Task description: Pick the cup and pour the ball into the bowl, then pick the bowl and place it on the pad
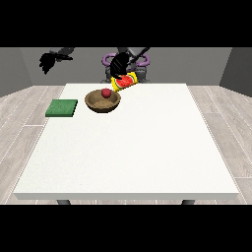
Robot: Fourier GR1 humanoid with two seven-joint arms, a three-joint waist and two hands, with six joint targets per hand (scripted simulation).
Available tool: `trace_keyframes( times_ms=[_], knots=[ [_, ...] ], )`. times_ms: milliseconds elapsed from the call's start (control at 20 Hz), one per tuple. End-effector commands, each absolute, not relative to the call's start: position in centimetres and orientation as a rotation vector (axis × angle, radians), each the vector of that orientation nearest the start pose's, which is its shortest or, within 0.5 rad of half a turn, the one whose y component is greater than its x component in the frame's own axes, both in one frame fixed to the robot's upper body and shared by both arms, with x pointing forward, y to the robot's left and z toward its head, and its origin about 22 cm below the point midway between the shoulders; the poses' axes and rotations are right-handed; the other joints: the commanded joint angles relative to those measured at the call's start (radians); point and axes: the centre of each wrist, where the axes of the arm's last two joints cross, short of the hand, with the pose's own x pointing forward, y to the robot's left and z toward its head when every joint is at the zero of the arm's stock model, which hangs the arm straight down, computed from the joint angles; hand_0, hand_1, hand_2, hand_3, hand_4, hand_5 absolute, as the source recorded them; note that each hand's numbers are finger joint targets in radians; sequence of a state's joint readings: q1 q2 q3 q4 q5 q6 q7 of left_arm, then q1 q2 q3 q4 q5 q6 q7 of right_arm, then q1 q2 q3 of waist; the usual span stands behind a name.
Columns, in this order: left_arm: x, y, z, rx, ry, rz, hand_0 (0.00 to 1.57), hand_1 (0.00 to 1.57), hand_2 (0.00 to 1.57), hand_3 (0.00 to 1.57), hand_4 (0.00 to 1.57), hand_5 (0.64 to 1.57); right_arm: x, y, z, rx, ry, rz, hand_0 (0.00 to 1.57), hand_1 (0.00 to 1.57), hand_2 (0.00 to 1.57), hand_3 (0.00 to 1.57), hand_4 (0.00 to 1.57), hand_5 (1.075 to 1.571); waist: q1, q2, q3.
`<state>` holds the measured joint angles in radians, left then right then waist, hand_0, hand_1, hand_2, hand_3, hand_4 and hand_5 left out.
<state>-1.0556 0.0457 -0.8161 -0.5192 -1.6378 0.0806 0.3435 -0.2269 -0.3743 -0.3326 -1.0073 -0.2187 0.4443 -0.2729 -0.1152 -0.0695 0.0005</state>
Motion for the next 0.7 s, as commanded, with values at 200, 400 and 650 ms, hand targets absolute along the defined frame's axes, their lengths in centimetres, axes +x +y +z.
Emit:
trace_keyframes(
  times_ms=[200, 400, 650],
  knots=[
    [39.4, 6.6, 5.1, -2.18, 2.252, 2.151, 1.31, 1.31, 1.57, 1.57, 1.57, 1.069, 25.8, -40.8, -3.0, 0.021, -1.515, -0.07, 0.0, 0.0, 0.0, 0.0, 0.1, 1.565, 0.109, -0.046, -0.0106],
    [40.2, 9.8, 6.0, -2.261, 2.958, 1.802, 1.17, 1.17, 1.44, 1.27, 1.46, 1.17, 25.4, -40.5, -3.3, 0.025, -1.53, -0.09, 0.0, 0.0, 0.0, 0.0, 0.1, 1.565, 0.121, -0.018, -0.0123],
    [38.0, 11.9, 3.7, -1.99, 3.893, 1.049, 0.0, 0.0, 0.0, 0.0, 0.42, 1.561, 27.3, -36.8, -3.5, 0.086, -1.584, -0.077, 0.0, 0.0, 0.0, 0.0, 0.35, 1.567, 0.086, 0.107, -0.0257]
  ],
)
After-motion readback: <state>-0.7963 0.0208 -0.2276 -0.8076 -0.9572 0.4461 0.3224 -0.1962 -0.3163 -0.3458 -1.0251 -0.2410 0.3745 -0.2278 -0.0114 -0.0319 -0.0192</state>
